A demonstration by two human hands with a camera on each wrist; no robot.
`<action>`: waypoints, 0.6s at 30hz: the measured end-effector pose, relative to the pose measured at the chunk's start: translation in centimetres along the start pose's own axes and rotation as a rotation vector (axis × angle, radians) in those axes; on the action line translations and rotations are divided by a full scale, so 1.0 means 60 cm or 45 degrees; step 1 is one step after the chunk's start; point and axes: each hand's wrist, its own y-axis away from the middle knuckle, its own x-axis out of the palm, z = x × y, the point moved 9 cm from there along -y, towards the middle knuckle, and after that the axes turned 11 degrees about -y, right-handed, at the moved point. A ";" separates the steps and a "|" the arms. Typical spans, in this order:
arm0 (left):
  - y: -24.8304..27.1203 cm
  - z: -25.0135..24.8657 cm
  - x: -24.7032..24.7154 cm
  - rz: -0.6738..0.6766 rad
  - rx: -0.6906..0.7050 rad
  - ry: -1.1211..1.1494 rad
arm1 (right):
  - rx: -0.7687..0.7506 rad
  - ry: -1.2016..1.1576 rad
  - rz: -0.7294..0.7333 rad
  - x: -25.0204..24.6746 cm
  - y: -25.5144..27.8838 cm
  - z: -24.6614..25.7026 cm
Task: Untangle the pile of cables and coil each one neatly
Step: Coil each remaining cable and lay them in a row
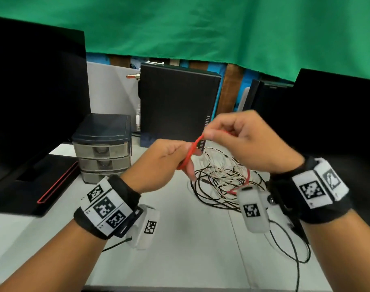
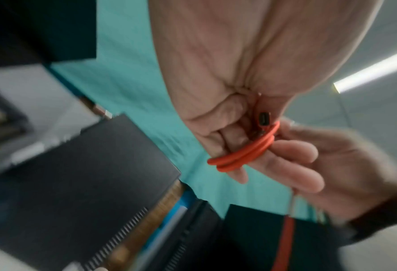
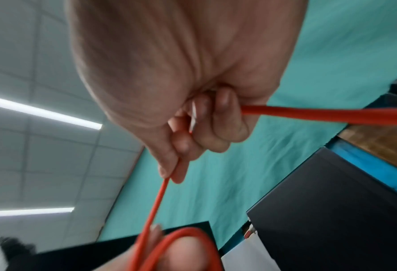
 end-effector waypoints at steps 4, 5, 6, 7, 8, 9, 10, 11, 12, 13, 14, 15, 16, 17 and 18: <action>0.011 -0.036 0.006 0.063 0.023 0.646 | -0.038 -0.196 -0.272 -0.054 -0.033 -0.037; 0.012 -0.044 -0.005 0.027 0.043 0.769 | -0.022 -0.240 -0.299 -0.052 -0.034 -0.050; 0.012 -0.051 -0.020 -0.025 0.071 0.866 | 0.005 -0.244 -0.291 -0.039 -0.033 -0.064; 0.012 -0.053 -0.036 -0.091 0.098 0.938 | 0.041 -0.229 -0.250 -0.018 -0.029 -0.076; 0.011 -0.050 -0.053 -0.158 0.117 0.994 | 0.084 -0.202 -0.177 0.010 -0.021 -0.087; 0.010 -0.042 -0.068 -0.218 0.123 1.043 | 0.130 -0.177 -0.079 0.042 -0.011 -0.097; 0.009 -0.032 -0.079 -0.263 0.116 1.090 | 0.170 -0.156 0.034 0.075 0.001 -0.098; 0.008 -0.022 -0.086 -0.292 0.106 1.121 | 0.194 -0.124 0.150 0.105 0.013 -0.096; 0.007 -0.013 -0.088 -0.314 0.095 1.116 | 0.188 -0.080 0.252 0.131 0.024 -0.088; 0.006 -0.006 -0.088 -0.343 0.082 1.051 | 0.172 -0.039 0.333 0.149 0.032 -0.075; 0.006 -0.002 -0.089 -0.380 0.066 0.908 | 0.154 -0.018 0.390 0.158 0.038 -0.059; 0.006 -0.002 -0.089 -0.421 0.050 0.696 | 0.135 -0.012 0.423 0.160 0.041 -0.041; 0.008 -0.003 -0.090 -0.449 0.040 0.464 | 0.106 0.002 0.435 0.156 0.042 -0.023; 0.008 -0.006 -0.087 -0.439 0.043 0.276 | 0.071 0.026 0.425 0.145 0.039 -0.004; 0.007 -0.007 -0.083 -0.391 0.048 0.160 | 0.028 0.049 0.392 0.129 0.036 0.014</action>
